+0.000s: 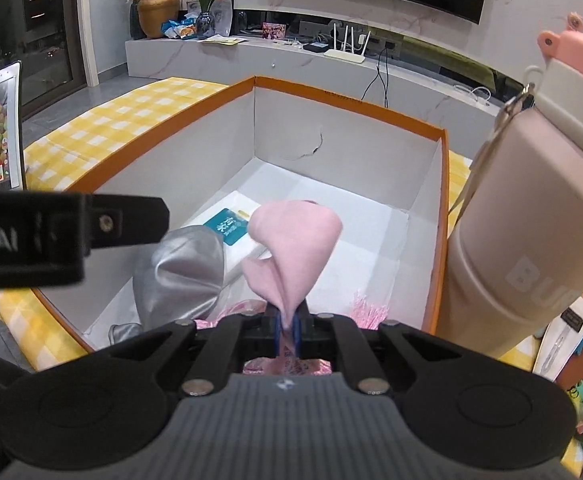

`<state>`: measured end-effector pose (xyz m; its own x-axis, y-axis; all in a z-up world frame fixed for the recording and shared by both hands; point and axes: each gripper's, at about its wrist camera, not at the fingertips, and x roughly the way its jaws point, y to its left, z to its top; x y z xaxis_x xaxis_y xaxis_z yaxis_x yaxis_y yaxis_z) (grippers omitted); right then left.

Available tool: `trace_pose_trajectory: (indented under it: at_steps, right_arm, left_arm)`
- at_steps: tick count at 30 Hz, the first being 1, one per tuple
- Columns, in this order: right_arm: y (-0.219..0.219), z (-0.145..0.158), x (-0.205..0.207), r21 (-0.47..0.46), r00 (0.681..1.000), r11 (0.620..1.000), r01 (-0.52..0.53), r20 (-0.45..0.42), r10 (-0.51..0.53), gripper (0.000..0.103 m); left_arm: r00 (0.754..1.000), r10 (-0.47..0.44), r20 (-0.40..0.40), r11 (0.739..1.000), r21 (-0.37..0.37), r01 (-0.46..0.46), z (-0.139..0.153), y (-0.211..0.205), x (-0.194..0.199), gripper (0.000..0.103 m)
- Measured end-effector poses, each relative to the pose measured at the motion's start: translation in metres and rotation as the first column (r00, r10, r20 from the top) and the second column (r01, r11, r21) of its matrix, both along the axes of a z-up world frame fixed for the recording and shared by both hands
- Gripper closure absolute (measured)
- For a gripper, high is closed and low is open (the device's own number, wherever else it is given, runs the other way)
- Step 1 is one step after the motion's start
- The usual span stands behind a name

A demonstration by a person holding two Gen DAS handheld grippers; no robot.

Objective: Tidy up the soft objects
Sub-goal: 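Open both tools to drop the silver bag and pink cloth into the box, then move both tools back over the pile of soft items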

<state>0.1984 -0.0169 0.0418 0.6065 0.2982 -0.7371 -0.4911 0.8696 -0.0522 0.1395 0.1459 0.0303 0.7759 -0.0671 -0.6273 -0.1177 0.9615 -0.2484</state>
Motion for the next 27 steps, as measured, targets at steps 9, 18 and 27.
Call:
trace_pose_trajectory:
  at_steps: [9, 18, 27]
  right_arm:
    - [-0.002, 0.015, -0.010, 0.123, 0.998, 0.991, -0.047, 0.039, 0.042, 0.029]
    - [-0.005, 0.027, -0.020, 0.238, 0.996, 0.968, -0.080, 0.060, 0.068, 0.003]
    - [0.004, 0.027, -0.032, 0.196, 0.990, 0.975, -0.107, 0.111, 0.086, 0.003]
  left_arm:
    - [0.999, -0.037, 0.001, 0.998, 0.047, 0.037, 0.000, -0.002, -0.003, 0.005]
    - [0.996, 0.043, 0.076, 0.994, -0.100, -0.035, 0.011, 0.021, -0.012, 0.005]
    - [0.993, 0.096, 0.063, 0.990, -0.111, -0.089, 0.014, 0.027, -0.012, 0.005]
